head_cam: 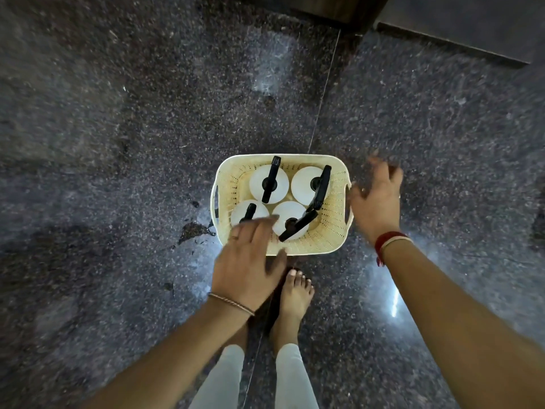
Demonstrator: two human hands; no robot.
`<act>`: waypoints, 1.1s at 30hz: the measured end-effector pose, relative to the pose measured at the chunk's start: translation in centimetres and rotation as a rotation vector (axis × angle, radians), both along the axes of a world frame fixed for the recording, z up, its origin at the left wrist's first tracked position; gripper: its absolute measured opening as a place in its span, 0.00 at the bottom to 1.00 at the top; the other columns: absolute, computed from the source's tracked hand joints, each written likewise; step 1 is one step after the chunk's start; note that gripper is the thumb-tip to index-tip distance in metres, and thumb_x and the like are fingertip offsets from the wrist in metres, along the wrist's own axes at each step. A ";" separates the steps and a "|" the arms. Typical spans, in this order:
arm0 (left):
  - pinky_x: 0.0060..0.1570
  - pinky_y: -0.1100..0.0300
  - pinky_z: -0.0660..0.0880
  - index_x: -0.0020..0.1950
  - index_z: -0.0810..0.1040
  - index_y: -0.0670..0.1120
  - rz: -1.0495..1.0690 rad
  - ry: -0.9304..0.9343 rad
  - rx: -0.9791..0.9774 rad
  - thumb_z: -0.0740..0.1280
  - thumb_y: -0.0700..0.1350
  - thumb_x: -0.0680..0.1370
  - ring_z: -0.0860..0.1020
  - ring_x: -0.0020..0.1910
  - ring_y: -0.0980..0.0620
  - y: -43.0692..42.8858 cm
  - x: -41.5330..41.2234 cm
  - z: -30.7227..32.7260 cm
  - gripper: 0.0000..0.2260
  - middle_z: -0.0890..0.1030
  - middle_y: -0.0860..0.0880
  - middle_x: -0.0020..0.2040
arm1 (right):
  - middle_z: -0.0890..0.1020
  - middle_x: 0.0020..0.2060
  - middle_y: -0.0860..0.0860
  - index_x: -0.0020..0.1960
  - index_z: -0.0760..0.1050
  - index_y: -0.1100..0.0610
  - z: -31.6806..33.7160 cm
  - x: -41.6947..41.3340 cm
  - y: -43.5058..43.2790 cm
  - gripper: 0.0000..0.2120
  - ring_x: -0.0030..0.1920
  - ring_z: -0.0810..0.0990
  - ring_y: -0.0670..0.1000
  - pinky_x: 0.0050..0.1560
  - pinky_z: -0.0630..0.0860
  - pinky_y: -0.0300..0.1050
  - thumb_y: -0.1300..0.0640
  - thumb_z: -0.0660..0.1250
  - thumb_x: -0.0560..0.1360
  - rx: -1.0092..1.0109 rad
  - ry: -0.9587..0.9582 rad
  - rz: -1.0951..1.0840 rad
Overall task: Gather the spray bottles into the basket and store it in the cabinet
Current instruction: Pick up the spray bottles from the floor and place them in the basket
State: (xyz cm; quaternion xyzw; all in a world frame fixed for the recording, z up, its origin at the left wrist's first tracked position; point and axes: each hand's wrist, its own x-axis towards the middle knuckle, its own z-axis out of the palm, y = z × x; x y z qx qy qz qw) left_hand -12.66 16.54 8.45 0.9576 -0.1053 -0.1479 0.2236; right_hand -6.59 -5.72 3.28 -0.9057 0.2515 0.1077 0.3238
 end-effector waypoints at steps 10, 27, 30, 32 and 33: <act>0.34 0.57 0.68 0.57 0.67 0.45 -0.211 0.279 0.199 0.66 0.59 0.73 0.80 0.46 0.43 -4.3 3.2 -4.8 0.22 0.79 0.45 0.48 | 0.82 0.44 0.58 0.48 0.76 0.59 -1.4 1.3 4.5 0.16 0.48 0.81 0.61 0.41 0.73 0.46 0.45 0.68 0.72 -0.030 0.289 0.097; 0.34 0.54 0.68 0.56 0.70 0.41 -0.189 0.336 0.191 0.58 0.42 0.79 0.79 0.43 0.39 -5.2 2.9 -8.1 0.08 0.81 0.41 0.44 | 0.78 0.42 0.53 0.51 0.74 0.55 -0.5 3.1 -0.5 0.11 0.37 0.83 0.54 0.35 0.83 0.51 0.64 0.67 0.70 0.311 0.364 -0.089; 0.33 0.54 0.68 0.55 0.70 0.41 -0.142 0.334 0.167 0.59 0.44 0.79 0.79 0.43 0.39 -5.3 2.9 -8.3 0.08 0.81 0.41 0.43 | 0.76 0.45 0.55 0.52 0.72 0.60 -0.8 3.5 0.6 0.12 0.41 0.80 0.53 0.25 0.80 0.42 0.66 0.69 0.70 0.556 0.407 -0.388; 0.33 0.54 0.68 0.55 0.70 0.41 -0.118 0.337 0.160 0.59 0.45 0.79 0.79 0.42 0.39 -5.3 2.9 -8.5 0.09 0.80 0.41 0.43 | 0.77 0.44 0.57 0.48 0.72 0.63 -1.3 3.8 1.5 0.08 0.38 0.80 0.53 0.24 0.78 0.40 0.66 0.69 0.70 0.623 0.394 -0.530; 0.33 0.54 0.68 0.55 0.70 0.41 -0.110 0.337 0.161 0.59 0.45 0.79 0.79 0.42 0.38 -5.3 3.0 -8.6 0.09 0.80 0.40 0.43 | 0.77 0.43 0.58 0.46 0.73 0.64 -1.7 3.9 2.0 0.06 0.36 0.80 0.53 0.24 0.78 0.40 0.66 0.68 0.70 0.620 0.380 -0.556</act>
